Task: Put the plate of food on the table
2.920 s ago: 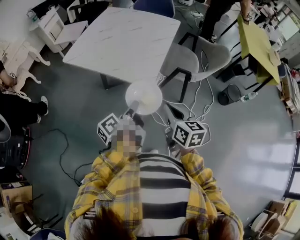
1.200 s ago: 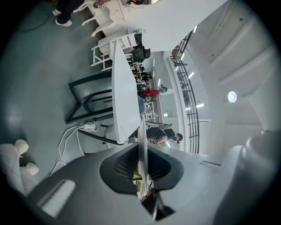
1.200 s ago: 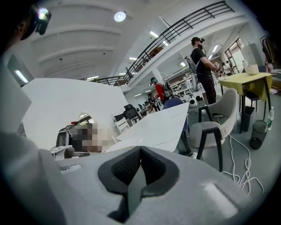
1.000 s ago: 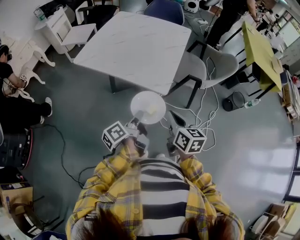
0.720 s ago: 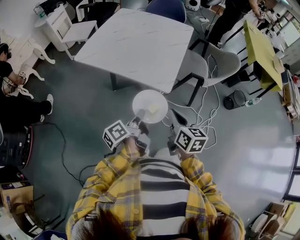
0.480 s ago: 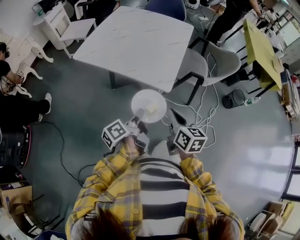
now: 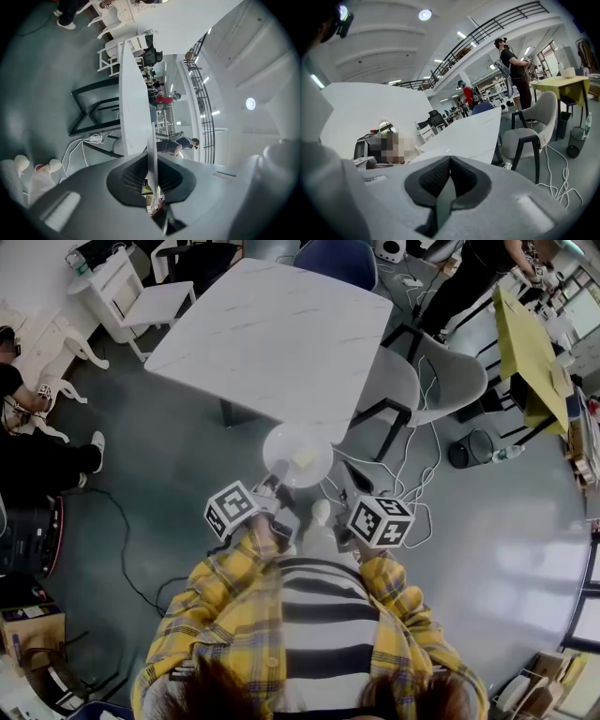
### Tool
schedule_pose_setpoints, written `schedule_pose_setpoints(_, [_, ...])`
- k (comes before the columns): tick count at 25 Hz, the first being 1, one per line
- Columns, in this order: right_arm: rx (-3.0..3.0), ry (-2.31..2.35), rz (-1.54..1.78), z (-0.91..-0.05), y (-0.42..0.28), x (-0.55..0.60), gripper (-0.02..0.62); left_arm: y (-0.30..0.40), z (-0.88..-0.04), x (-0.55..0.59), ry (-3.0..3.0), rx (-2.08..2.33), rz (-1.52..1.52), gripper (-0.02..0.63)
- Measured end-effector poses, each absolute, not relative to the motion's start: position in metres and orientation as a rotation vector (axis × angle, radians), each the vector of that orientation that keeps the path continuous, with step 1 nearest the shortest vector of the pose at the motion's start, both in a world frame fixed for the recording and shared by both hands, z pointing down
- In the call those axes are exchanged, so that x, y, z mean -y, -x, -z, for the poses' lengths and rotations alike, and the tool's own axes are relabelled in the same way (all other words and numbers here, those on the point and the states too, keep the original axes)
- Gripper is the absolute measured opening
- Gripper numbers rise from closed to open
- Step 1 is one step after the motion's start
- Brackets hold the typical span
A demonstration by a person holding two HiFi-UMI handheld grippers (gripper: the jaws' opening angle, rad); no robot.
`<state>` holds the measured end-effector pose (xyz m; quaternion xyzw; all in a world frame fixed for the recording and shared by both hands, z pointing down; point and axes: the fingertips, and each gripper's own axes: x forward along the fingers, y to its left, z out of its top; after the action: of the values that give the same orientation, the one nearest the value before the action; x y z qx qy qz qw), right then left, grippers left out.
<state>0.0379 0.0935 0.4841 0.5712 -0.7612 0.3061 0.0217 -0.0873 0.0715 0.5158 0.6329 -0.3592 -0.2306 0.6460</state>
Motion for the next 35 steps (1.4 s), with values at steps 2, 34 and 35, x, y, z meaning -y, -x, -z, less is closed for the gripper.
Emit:
schedule_pose_setpoints(2, [2.368, -1.758, -0.938, -0.484, -0.043, -0.082, -0.003, 0.083, -0.515, -0.060, -1.443, 0.823, 0.533, 0.018])
schedule_pose_setpoints(34, [2.486, -1.448, -0.873, -0.476, -0.110, 0.082, -0.003, 0.010, -0.511, 0.088, -1.400, 0.972, 0.624, 0.020])
schedule_pose_setpoints(35, [2.491, -1.438, -0.870, -0.476, -0.113, 0.086, -0.003, 0.007, -0.512, 0.092, -1.403, 0.977, 0.624, 0.020])
